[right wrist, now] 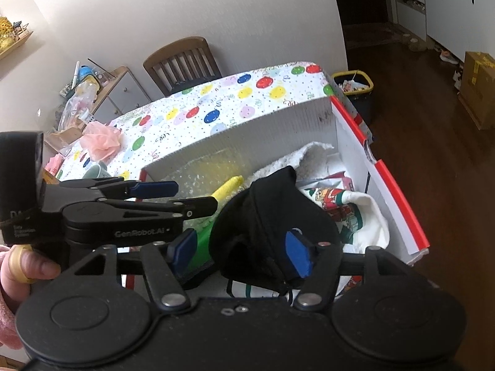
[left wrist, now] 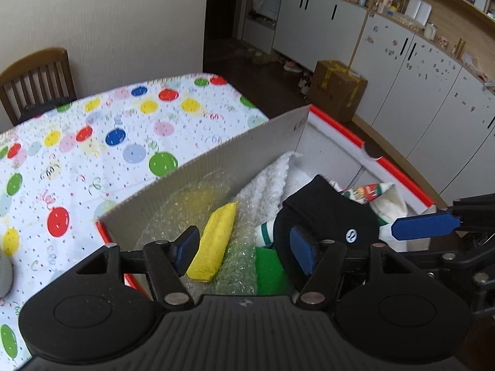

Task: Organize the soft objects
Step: 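Open both tools to release the yellow cloth and black cap in the box, then move the left tool to the clear plastic bag while the right tool approaches the pink bath puff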

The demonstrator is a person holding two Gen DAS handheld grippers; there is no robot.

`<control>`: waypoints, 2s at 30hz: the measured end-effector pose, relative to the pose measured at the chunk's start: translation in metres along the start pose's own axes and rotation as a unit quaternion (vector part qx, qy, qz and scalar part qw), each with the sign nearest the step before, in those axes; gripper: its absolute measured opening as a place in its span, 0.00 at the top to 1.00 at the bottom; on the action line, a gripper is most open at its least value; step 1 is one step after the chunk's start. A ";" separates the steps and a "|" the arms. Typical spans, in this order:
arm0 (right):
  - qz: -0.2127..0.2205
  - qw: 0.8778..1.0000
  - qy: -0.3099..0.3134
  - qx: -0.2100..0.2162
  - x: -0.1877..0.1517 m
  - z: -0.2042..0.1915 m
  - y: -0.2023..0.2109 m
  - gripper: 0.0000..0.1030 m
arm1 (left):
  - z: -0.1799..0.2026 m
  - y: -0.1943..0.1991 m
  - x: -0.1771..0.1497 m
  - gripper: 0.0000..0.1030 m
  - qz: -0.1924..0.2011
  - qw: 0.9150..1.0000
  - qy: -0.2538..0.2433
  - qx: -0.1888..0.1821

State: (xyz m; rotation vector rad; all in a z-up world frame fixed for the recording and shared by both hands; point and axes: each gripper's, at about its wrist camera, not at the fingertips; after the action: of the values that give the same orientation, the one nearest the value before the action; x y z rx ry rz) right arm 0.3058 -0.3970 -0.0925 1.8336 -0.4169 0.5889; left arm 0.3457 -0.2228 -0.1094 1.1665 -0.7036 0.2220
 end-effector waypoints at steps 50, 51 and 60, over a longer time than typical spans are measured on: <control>0.089 0.989 0.093 0.066 0.004 -0.252 0.011 0.01 | -0.177 0.245 -0.112 0.00 0.170 0.982 0.066 0.046; 0.087 0.989 0.095 0.070 0.006 -0.260 0.007 0.00 | -0.187 0.250 -0.115 0.00 0.173 0.981 0.072 0.054; 0.072 0.989 0.106 0.078 0.035 -0.331 -0.049 0.00 | -0.276 0.288 -0.146 0.00 0.196 0.962 0.125 0.142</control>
State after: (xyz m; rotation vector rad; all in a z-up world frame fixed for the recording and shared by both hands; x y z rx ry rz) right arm 0.2980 -0.0684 -0.0220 1.8743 -0.3693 0.9289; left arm 0.1950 0.1672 -0.0373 1.2330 -0.6868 0.8142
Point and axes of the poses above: each gripper's, at about its wrist camera, not at the fingertips, and y roughly against the way its jaws point, z to its right, x to its top, and after that the axes turned 7 degrees about -x, right-handed
